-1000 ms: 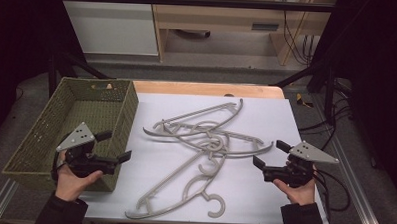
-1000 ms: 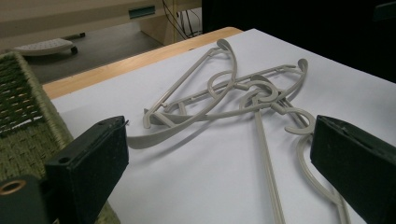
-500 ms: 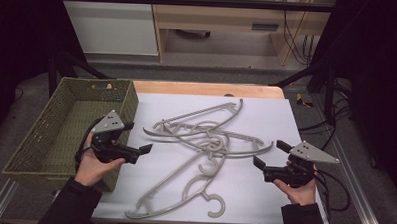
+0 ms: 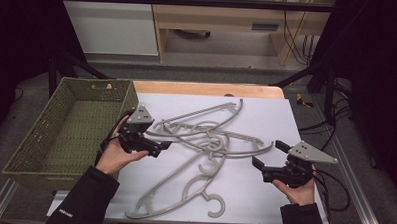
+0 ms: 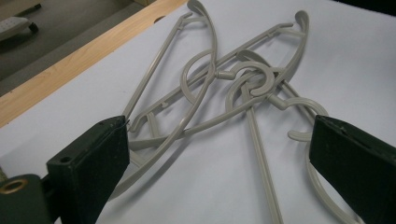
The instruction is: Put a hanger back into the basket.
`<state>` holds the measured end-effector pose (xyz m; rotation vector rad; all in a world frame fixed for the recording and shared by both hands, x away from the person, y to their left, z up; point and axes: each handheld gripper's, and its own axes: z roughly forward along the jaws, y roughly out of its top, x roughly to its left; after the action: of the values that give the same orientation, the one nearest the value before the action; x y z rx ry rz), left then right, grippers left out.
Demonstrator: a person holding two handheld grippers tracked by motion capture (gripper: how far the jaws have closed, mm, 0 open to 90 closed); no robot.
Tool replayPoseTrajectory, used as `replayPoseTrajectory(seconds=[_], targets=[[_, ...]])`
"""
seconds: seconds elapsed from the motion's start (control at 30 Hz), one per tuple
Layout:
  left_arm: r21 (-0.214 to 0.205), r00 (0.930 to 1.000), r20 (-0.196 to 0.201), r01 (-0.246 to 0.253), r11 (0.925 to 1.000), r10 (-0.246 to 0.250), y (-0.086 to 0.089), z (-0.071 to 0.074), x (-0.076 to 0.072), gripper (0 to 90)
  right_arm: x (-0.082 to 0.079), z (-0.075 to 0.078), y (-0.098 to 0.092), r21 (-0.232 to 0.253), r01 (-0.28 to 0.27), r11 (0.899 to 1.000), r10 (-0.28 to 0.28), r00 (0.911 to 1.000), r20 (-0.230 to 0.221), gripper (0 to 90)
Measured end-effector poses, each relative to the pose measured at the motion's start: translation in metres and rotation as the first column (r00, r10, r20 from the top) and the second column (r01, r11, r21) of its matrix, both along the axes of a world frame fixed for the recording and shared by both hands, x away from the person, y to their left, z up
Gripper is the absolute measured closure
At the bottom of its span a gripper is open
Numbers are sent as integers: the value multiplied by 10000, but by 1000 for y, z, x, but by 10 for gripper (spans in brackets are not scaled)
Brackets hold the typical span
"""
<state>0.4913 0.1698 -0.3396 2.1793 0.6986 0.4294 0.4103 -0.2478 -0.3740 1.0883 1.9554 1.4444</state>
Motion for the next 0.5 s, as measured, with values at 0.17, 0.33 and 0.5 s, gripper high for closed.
replayPoseTrajectory(seconds=[0.17, 0.33, 0.5], targets=[[524, 9993, -238, 293, 9982, -281, -16, -3, 11, 55, 0, 0, 0, -53, -27, 10000, 27, 10000, 26, 33], [1093, 9980, -426, 519, 9927, -475, -30, -7, 22, 62, 0, 0, -1, -118, -59, 9999, 60, 10000, 60, 33], [1277, 9959, -571, 768, 9888, -700, -43, -11, 32, 82, 0, 0, 0, -117, -75, 9999, 75, 10000, 33, 33]])
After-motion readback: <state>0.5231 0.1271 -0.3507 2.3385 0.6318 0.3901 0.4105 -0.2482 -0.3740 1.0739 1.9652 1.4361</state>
